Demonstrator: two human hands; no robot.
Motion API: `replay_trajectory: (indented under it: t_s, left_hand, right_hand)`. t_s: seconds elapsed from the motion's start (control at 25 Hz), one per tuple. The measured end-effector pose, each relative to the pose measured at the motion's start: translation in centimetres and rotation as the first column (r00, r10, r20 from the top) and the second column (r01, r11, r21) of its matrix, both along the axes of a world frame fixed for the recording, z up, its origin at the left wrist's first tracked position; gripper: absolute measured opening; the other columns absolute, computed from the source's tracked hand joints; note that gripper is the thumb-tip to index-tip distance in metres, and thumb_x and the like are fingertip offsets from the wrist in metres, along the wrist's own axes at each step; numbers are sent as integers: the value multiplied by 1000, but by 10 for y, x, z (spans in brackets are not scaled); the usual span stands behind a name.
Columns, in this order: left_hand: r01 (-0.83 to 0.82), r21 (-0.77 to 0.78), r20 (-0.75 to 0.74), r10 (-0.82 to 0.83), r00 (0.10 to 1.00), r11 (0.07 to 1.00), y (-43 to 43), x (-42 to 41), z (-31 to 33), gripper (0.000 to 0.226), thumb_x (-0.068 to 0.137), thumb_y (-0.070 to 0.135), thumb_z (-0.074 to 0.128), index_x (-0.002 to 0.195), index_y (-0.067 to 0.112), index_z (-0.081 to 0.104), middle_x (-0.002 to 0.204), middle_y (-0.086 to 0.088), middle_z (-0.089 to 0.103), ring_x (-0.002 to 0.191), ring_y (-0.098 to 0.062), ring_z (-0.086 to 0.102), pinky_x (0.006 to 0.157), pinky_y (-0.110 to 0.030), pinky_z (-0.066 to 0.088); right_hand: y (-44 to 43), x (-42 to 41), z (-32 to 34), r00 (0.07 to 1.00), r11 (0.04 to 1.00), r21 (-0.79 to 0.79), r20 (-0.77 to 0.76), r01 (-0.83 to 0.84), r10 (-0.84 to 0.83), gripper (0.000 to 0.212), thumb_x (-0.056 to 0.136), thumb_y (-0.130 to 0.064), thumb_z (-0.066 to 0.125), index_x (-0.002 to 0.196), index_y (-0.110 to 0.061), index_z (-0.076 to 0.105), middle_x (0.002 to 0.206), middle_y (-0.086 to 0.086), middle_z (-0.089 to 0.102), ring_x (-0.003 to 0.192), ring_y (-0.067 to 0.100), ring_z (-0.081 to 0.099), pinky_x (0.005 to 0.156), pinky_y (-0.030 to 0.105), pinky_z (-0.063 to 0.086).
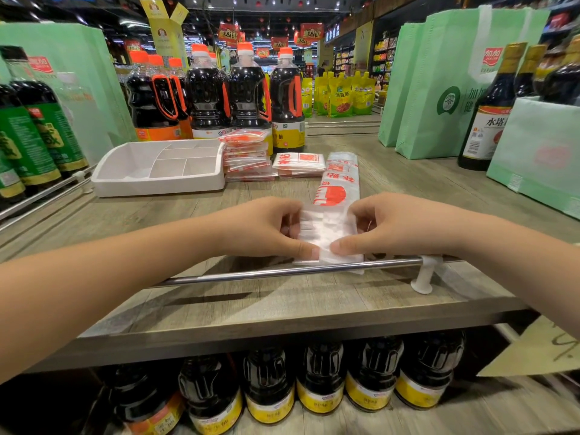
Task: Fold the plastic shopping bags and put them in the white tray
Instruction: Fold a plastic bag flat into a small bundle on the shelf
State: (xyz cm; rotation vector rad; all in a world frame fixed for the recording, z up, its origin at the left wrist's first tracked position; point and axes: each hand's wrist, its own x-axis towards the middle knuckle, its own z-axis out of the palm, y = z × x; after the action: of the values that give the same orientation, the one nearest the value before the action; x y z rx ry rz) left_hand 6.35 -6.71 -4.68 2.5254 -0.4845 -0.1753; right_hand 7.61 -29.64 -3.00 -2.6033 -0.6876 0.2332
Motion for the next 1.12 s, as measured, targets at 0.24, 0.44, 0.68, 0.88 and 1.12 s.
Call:
replay_trajectory:
  t_s: [0.24, 0.44, 0.68, 0.88, 1.12]
  left_hand:
    - [94, -73, 155, -82, 984, 993, 7, 3, 0, 75, 68, 55, 79, 130, 29, 47, 118, 15, 51, 93, 5, 63, 84, -21, 55]
    - [376, 178, 153, -403, 902, 909, 28, 5, 4, 36, 87, 44, 72, 121, 34, 67, 130, 19, 57, 125, -3, 53, 107, -30, 42]
    - [310, 582, 477, -625, 618, 751, 15, 7, 4, 34, 100, 41, 49, 126, 26, 65, 112, 8, 70, 98, -14, 66, 79, -34, 55]
    - [265, 551, 546, -582, 603, 791, 0, 10, -1, 27, 96, 30, 60, 120, 24, 68, 103, 4, 70, 90, -18, 66, 63, -38, 57]
    - [326, 411, 544, -517, 661, 851, -16, 19, 5, 21, 95, 33, 63, 109, 23, 76, 91, 10, 71, 77, -5, 62, 64, -20, 48]
  right_hand:
    - [1, 1, -3, 982, 994, 16, 156, 106, -107, 51, 69, -57, 82, 101, -30, 52, 90, -11, 63, 80, 10, 62, 75, 35, 54]
    - [-2, 1, -3, 971, 999, 14, 236, 33, -36, 32, 71, -50, 83, 79, -29, 61, 79, -13, 61, 72, 2, 57, 69, 28, 50]
    - [-9, 14, -6, 958, 994, -88, 273, -66, 88, 11, 84, -46, 74, 87, -35, 74, 99, -18, 63, 81, -2, 61, 80, 30, 53]
    - [-27, 20, -4, 940, 954, -222, 227, -204, 253, 28, 96, -31, 59, 120, -39, 70, 132, -30, 57, 113, -11, 53, 95, 3, 37]
    - [-44, 29, 6, 935, 880, -354, 41, -316, 352, 55, 96, -24, 47, 143, -52, 43, 151, -41, 24, 137, -17, 27, 117, 16, 20]
